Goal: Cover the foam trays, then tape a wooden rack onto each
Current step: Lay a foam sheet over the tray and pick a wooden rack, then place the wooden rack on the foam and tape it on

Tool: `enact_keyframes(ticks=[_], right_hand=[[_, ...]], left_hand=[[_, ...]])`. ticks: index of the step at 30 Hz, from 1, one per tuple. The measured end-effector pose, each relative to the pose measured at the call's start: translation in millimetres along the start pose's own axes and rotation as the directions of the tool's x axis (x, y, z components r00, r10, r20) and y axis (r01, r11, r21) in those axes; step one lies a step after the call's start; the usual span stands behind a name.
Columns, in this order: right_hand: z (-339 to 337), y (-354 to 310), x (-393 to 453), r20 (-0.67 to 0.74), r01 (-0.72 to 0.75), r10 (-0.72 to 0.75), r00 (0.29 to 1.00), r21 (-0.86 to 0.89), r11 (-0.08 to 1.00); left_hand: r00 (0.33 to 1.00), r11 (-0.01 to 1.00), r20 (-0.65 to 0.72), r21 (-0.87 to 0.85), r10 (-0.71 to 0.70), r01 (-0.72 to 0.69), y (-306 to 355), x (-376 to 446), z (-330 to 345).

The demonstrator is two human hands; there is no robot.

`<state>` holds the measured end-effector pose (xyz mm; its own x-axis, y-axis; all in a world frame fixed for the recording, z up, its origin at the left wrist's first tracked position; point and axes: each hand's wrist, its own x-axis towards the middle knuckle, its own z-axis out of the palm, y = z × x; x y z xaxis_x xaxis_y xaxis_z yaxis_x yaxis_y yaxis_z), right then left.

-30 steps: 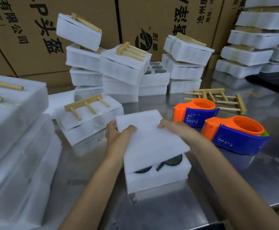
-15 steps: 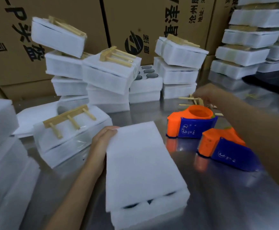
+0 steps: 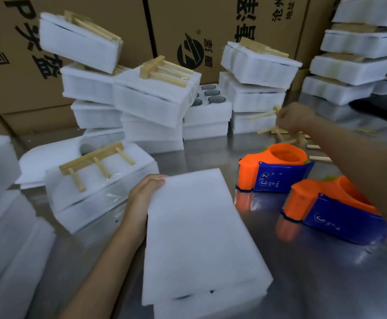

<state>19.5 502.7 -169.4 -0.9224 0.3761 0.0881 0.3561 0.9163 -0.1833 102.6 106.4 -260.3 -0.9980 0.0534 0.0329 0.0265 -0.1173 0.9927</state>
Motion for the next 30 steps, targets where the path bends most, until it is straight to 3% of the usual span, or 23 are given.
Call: enact_keyframes(ticks=[4,7,9,11,13,15,17,19,22,24,26,30], right_hand=[[-42.9,-24.5,-29.1,-0.110,0.223,-0.212,0.971,0.104,0.969],[-68.5,-60.2,-80.2,-0.163,0.488,-0.469,0.868,0.106,0.867],[-69.4,-92.8,-124.6,-0.226,0.721,-0.699,0.678,0.021,0.692],[-57.8,-125.5,-172.3,-0.241,0.880,-0.879,0.412,-0.146,0.452],[-41.3,-149.4,-210.9,-0.137,0.931,-0.972,0.192,-0.286,0.225],[-26.0,-157.4,-234.1,0.083,0.951,-0.992,0.091,-0.304,0.062],[-17.0,-154.8,-247.5,0.231,0.963,-0.967,0.110,-0.267,0.046],[-15.2,-148.0,-256.9,0.137,0.971,-0.968,0.210,-0.144,0.191],[-19.6,-140.1,-266.5,-0.099,0.819,-0.818,0.567,-0.038,0.572],[-19.9,-138.5,-268.1,-0.007,0.672,-0.688,0.726,-0.208,0.711],[-11.9,-138.3,-272.9,0.086,0.655,-0.654,0.751,-0.222,0.723],[-3.5,-145.0,-280.2,0.039,0.680,-0.684,0.729,-0.164,0.715]], left_hand=[[1.000,0.999,-0.001,-0.033,-0.030,0.029,-1.0,-4.5,-0.4],[0.988,0.985,0.000,-0.075,-0.157,0.156,3.5,-8.8,0.8],[0.975,0.974,0.016,-0.052,-0.221,0.222,7.1,-13.2,1.5],[0.985,0.984,0.024,-0.047,-0.171,0.172,6.2,-15.3,-1.1],[0.996,0.998,0.064,0.013,-0.059,0.058,6.0,-18.7,-5.1],[0.996,0.995,0.083,0.100,0.011,-0.019,5.1,-20.2,-7.5],[0.998,0.999,0.052,0.037,-0.032,0.030,5.7,-19.1,-8.8],[0.998,0.998,0.061,-0.047,-0.030,0.033,3.9,-17.9,-9.2],[0.998,0.998,0.060,-0.063,-0.021,0.025,5.2,-19.3,-8.6],[0.997,0.996,0.049,-0.073,-0.052,0.055,6.3,-18.9,-8.4],[0.997,0.995,0.035,-0.065,-0.069,0.071,5.6,-18.6,-7.0],[0.998,0.997,0.038,-0.051,-0.056,0.058,8.5,-21.1,-6.7]])
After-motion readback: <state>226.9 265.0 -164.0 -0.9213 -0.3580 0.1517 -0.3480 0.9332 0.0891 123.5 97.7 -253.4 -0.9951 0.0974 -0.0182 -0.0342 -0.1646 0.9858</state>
